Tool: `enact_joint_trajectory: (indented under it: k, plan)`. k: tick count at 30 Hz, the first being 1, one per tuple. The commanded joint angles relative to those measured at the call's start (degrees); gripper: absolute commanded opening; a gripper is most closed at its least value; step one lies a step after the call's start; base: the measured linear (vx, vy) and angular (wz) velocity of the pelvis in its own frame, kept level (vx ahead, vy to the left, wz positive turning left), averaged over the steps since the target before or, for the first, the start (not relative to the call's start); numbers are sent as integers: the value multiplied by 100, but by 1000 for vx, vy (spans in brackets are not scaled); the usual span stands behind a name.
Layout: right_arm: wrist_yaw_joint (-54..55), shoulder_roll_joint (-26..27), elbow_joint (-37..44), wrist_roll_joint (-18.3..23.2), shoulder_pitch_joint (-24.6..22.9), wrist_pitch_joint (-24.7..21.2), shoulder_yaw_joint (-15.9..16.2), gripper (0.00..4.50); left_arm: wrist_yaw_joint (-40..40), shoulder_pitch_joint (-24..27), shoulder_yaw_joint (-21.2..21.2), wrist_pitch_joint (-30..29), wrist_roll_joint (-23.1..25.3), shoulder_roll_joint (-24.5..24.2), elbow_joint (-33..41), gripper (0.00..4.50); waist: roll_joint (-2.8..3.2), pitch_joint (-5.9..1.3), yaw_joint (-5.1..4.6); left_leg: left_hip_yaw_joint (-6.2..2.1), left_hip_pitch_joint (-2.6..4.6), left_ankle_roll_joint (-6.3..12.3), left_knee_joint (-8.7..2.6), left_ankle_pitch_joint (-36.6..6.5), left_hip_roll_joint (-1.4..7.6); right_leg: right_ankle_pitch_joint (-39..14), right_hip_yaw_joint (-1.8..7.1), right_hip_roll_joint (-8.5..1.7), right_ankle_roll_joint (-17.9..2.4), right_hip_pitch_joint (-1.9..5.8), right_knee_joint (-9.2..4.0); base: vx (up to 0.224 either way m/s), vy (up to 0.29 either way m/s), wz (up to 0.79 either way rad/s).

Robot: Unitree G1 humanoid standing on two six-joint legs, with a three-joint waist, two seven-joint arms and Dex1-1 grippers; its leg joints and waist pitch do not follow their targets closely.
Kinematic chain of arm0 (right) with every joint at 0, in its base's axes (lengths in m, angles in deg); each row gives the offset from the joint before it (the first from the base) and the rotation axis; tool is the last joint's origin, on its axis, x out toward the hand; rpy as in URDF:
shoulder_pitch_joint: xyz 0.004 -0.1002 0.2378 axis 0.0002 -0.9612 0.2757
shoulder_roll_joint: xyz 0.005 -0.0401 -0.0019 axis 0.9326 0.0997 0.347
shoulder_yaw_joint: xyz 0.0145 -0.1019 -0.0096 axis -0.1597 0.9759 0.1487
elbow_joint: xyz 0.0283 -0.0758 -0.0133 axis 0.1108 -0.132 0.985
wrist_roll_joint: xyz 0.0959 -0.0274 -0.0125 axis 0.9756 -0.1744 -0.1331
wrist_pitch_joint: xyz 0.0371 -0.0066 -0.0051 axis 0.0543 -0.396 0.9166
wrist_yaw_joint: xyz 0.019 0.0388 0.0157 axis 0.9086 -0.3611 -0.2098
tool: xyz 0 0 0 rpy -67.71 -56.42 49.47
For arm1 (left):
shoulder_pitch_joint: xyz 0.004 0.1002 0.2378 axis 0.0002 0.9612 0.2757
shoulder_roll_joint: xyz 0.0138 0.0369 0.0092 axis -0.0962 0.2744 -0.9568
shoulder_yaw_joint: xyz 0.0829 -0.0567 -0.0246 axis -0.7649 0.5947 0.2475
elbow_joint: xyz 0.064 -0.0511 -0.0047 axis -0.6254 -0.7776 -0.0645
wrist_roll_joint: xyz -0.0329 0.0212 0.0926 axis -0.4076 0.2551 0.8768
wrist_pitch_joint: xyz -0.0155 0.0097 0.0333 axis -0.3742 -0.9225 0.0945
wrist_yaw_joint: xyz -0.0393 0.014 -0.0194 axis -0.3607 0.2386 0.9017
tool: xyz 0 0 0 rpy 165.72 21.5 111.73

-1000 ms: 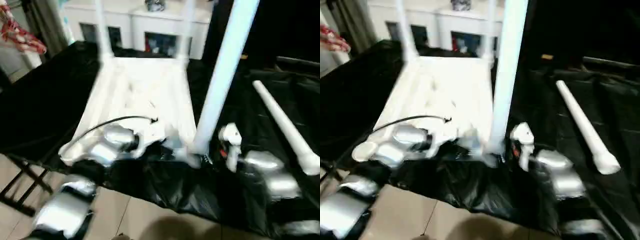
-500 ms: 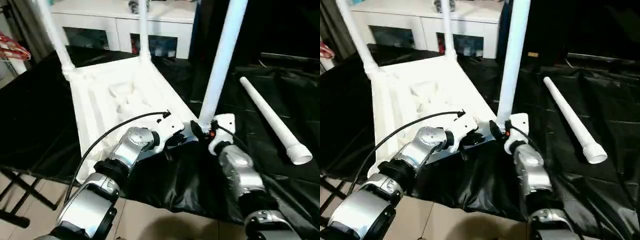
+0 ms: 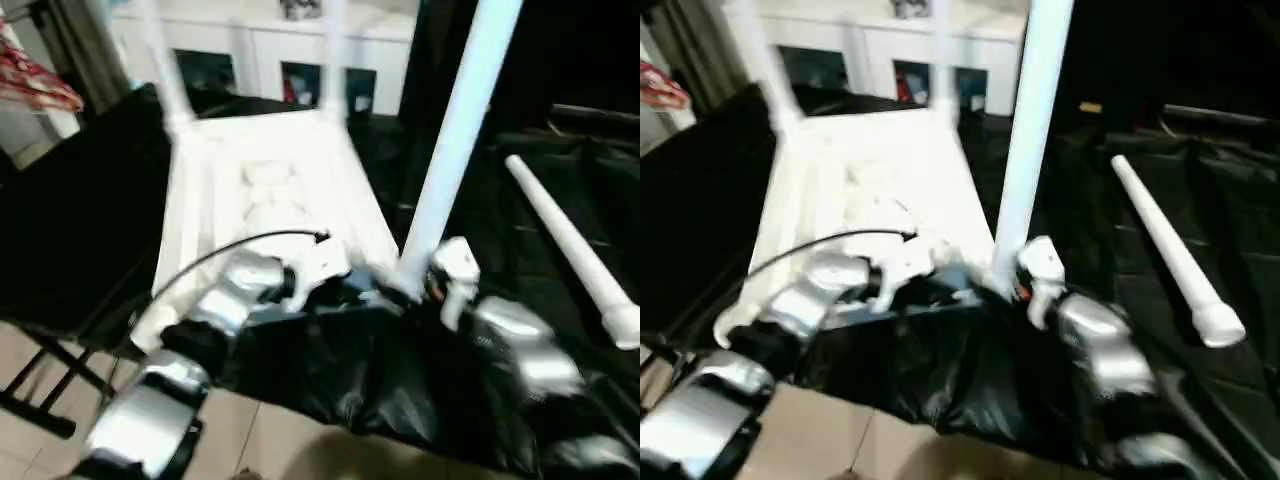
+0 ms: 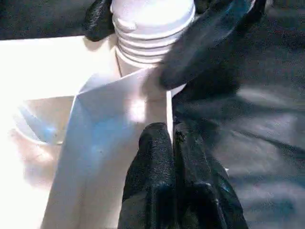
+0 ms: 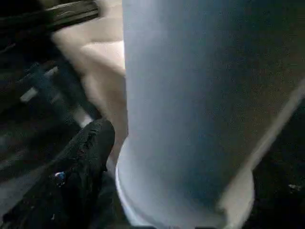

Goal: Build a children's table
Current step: Rotate leg to tighten

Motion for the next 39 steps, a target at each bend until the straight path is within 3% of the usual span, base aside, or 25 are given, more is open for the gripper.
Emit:
enact_joint_trajectory:
  k: [1,2,8,9,13,18,20,21,22,23,24,26,28,30,31,33,36,39]
  plan:
    - [-593,-134,83,52,-103,-194,227,381,486,26,-141,46,-134,-64,305,0,-63,-354,14,16,-3,562,-406,-1278,151,-1165,256,-296,-1408,360,-318,0,0,0]
    - [-666,-161,102,64,-105,-223,247,367,532,35,-148,44,-138,-94,328,0,-43,-344,11,15,-13,554,-409,-1267,159,-1225,262,-297,-1400,342,-322,0,0,0]
    - [-954,-250,227,55,-117,-284,448,303,756,52,-177,82,-101,-287,346,0,-57,-353,28,6,-11,460,-412,-1143,156,-1373,260,-301,-1304,329,-326,0,0,0]
    - [-993,-251,254,53,-123,-305,485,303,784,53,-170,88,-103,-306,336,0,-35,-359,29,1,-11,448,-411,-1112,157,-1312,261,-302,-1313,329,-318,0,0,0]
    - [-1034,-251,310,61,-144,-336,514,279,804,69,-165,71,-113,-330,350,0,-52,-370,32,6,-18,477,-397,-999,149,-1094,261,-295,-1362,340,-294,0,0,0]
    - [-596,-79,272,10,-238,-300,381,273,405,80,-51,0,-105,-164,342,0,-28,-362,30,10,-7,434,-401,-1122,147,-1199,260,-294,-1350,334,-317,0,0,0]
    - [241,189,50,-118,-211,-302,188,273,-138,9,55,-64,-41,40,222,0,-38,-345,20,13,-2,393,-413,-1166,154,-1298,269,-293,-1316,313,-335,0,0,0]
    - [803,382,-124,-208,-179,-240,63,273,-586,-63,104,-108,53,177,94,0,-36,-327,-22,-5,7,243,-439,-1354,133,-1686,259,-303,-1209,306,-378,0,0,0]
    - [1272,544,-252,-269,-154,-219,-33,273,-860,-106,140,-171,88,291,16,0,-67,-318,-53,-8,21,167,-447,-1492,105,-2113,246,-302,-1043,303,-435,0,0,0]
    - [1524,629,-317,-299,-140,-218,-83,273,-982,-125,159,-211,95,353,-18,0,-61,-313,-72,-9,27,140,-448,-1512,97,-2254,253,-299,-981,289,-447,0,0,0]
    - [1838,771,-389,-300,-128,-246,-156,273,-1173,-141,167,-247,122,452,-53,0,-95,-310,-107,-30,-5,127,-463,-1485,91,-2404,250,-300,-886,309,-446,0,0,0]
    - [2388,1041,-542,-296,-85,-298,-278,273,-1507,-163,154,-325,188,644,-113,0,-83,-292,-134,-37,-36,152,-469,-1522,76,-2642,231,-297,-761,318,-489,0,0,0]
    - [3073,1372,-782,-326,22,-339,-389,273,-1908,-192,111,-431,286,890,-194,0,-91,-289,-199,-37,3,166,-458,-1625,65,-2886,227,-296,-661,261,-548,0,0,0]
    - [3605,1666,-982,-454,130,-278,-424,273,-2267,-195,37,-510,420,1102,-280,0,-84,-291,-220,-38,9,166,-455,-1655,60,-2973,227,-299,-632,242,-565,0,0,0]
    - [3701,1726,-1015,-487,151,-265,-424,273,-2347,-195,24,-528,449,1148,-302,0,-34,-280,-259,-46,3,146,-464,-1740,53,-3036,212,-283,-594,238,-597,0,0,0]
    - [3968,1861,-1104,-627,205,-143,-399,273,-2524,-205,2,-558,510,1279,-378,0,-41,-281,-267,-53,28,151,-463,-1892,50,-3098,200,-272,-545,217,-615,0,0,0]
    - [4050,1910,-1125,-656,218,-71,-399,345,-2547,-200,-26,-535,529,1323,-386,0,-14,-287,-272,-66,23,183,-474,-1990,55,-3086,197,-271,-532,220,-616,0,0,0]
    - [3659,1703,-873,-614,143,21,-389,363,-1950,-103,-81,-311,404,1158,-193,0,-17,-301,-283,-67,9,220,-488,-2010,66,-2806,213,-266,-616,238,-593,0,0,0]
